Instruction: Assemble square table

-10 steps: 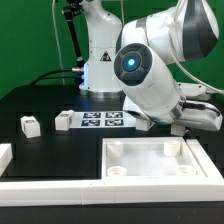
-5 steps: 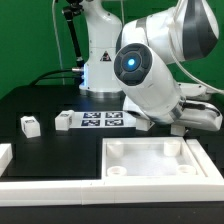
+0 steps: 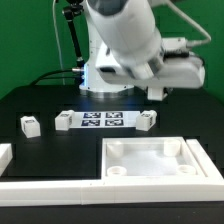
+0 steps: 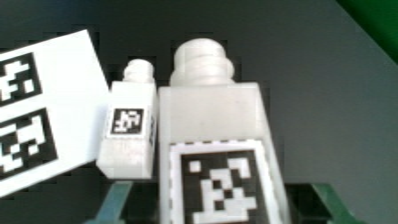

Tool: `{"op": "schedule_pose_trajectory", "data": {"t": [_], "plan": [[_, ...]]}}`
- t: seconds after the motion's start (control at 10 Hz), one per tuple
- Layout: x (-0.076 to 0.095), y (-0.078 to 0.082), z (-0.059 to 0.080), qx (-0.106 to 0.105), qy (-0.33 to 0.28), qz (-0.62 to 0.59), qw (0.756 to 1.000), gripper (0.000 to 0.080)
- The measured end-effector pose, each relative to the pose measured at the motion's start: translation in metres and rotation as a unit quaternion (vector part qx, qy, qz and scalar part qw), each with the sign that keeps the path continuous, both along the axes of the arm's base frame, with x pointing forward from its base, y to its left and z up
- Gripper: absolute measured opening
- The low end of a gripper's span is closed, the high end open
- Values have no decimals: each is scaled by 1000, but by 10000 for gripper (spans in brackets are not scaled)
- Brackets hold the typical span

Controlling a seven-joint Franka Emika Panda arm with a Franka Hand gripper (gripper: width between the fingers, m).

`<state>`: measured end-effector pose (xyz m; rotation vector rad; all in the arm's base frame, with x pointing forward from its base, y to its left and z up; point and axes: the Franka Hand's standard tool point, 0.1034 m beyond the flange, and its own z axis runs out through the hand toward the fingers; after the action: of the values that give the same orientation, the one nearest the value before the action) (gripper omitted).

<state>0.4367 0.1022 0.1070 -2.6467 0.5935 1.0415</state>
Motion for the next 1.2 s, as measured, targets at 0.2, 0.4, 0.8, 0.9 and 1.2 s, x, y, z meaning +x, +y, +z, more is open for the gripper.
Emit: {"op": "schedule_pose_trajectory", "data": {"t": [0.2, 0.4, 0.8, 0.9, 1.2], "plan": [[7, 3, -3, -25, -70, -7, 997, 290], [25, 5, -4, -48, -125, -3, 991, 290], [98, 7, 51, -119, -293, 44, 948, 291], [100, 12, 50, -124, -338, 29, 932, 291], [102, 26, 46, -128, -418, 5, 899, 291]]}}
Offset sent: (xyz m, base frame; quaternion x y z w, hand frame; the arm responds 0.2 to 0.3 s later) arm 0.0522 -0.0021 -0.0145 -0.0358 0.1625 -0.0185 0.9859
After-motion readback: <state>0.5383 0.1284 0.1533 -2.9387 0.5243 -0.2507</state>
